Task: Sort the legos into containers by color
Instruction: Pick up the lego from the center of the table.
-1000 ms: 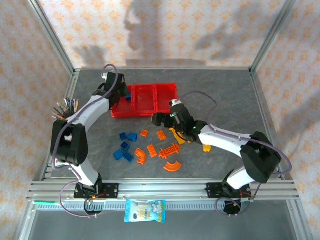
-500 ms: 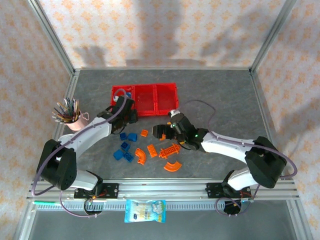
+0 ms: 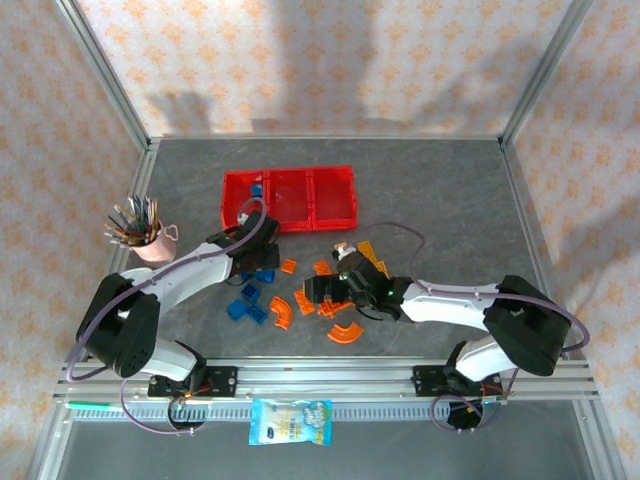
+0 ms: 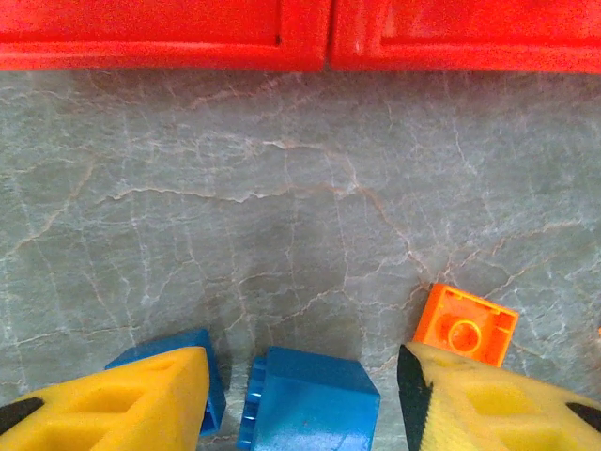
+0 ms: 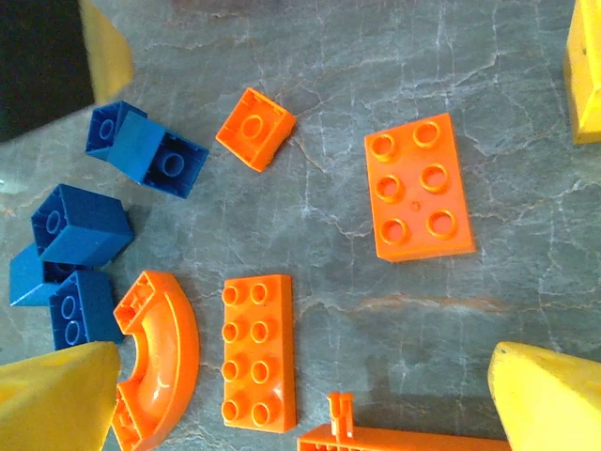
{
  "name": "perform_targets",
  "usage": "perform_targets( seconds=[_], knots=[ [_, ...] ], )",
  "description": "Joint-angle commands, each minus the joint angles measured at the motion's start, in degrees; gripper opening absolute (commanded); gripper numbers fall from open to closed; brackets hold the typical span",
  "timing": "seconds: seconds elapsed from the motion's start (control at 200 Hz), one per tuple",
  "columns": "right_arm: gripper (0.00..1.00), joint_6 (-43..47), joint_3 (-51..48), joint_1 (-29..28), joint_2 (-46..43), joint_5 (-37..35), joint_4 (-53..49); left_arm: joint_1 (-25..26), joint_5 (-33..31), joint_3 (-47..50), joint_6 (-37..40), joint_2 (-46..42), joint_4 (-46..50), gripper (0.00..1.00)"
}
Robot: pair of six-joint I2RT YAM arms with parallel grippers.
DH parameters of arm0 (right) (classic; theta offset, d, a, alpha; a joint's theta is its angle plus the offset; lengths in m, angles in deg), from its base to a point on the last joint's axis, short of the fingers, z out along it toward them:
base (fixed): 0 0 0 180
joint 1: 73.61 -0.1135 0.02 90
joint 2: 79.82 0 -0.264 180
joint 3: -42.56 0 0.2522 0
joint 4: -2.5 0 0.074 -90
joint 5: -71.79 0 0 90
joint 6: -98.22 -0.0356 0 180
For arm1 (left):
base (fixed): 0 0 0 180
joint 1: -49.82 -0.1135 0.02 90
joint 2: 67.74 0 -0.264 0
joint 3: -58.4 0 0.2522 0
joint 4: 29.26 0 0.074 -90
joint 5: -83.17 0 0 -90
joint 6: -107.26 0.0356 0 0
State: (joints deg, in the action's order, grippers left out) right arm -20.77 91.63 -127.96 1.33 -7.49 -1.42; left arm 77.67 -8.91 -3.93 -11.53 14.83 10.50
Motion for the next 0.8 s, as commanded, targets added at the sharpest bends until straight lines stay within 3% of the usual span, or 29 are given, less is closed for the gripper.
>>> perform_targets(
  seconds=[0.0,0.681,0.791],
  knots=[
    [1.0,-0.85,0.24,-0.23,0.15,-0.74,2.39,0.79,1.29,-0.05,2.24,2.26,1.79,0.59],
    [1.0,-0.29,1.34,-0.22,1.63,-2.08,0.88,1.92,-0.29,-0.2,2.78,8.26,1.28,0.61],
    [1.0,-0.29,1.44,-0.17,1.11,-2.8,0.36,1.93,-0.78,-0.26,2.52,8.27,1.08,0.55]
  ],
)
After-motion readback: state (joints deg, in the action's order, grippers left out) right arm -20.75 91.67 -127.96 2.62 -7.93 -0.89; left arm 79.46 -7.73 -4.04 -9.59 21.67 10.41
